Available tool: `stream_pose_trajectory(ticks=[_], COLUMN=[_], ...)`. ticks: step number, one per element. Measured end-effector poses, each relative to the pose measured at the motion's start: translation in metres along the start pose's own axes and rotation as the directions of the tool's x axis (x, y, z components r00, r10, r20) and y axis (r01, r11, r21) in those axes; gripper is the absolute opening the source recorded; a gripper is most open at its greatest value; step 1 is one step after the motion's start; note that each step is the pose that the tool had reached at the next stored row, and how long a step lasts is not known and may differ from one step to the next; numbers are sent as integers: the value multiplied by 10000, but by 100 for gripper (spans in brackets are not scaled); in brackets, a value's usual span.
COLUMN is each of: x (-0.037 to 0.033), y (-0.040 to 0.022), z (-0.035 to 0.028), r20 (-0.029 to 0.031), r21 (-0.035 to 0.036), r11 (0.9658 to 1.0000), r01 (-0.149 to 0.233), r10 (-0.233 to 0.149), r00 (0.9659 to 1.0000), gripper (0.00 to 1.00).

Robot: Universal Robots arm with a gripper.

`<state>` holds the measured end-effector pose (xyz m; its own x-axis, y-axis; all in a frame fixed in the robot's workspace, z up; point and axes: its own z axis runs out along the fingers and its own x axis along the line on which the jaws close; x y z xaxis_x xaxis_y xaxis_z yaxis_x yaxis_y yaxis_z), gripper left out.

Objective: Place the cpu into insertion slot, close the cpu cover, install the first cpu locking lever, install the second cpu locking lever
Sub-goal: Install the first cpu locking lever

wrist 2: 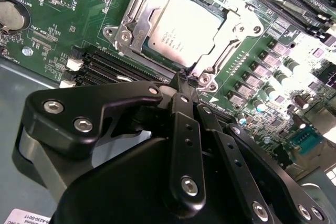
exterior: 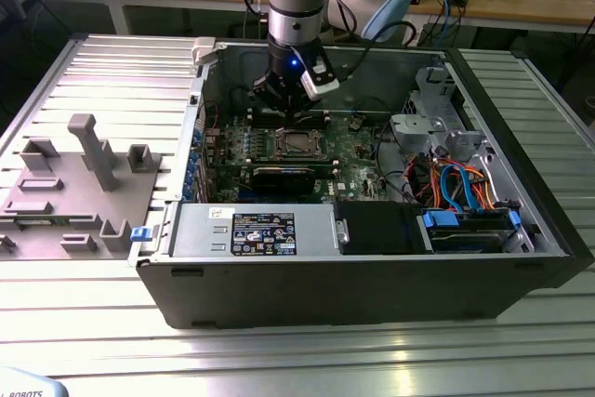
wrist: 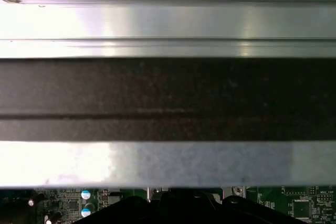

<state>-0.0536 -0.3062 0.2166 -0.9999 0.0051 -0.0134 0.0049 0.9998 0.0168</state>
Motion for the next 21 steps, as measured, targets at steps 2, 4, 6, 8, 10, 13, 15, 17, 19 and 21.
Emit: stream_pose_trajectory(ticks=[2,4,6,8,10,13,15,17,19,21], x=[0,0,0,0,1,1,0,0,-4,-10], y=[10,33,51,67,91,110,110,110,109,109], z=[0,1,1,2,3,9,16,28,43,56], r20=[-1,-1,-7,-11,-12,-11,-11,-13,-13,-12], r21=[6,69,137,154,156,154,154,155,156,155], r11=[10000,9999,9992,9983,9981,9981,9980,9981,9981,9981], r01=[1,97,365,560,599,604,605,603,604,604], r10=[-1,-97,-365,-560,-599,-604,-605,-603,-604,-604], r00=[10000,10000,9993,9984,9982,9982,9982,9982,9982,9982], gripper=[11,11,11,11,11,11,11,11,11,11])
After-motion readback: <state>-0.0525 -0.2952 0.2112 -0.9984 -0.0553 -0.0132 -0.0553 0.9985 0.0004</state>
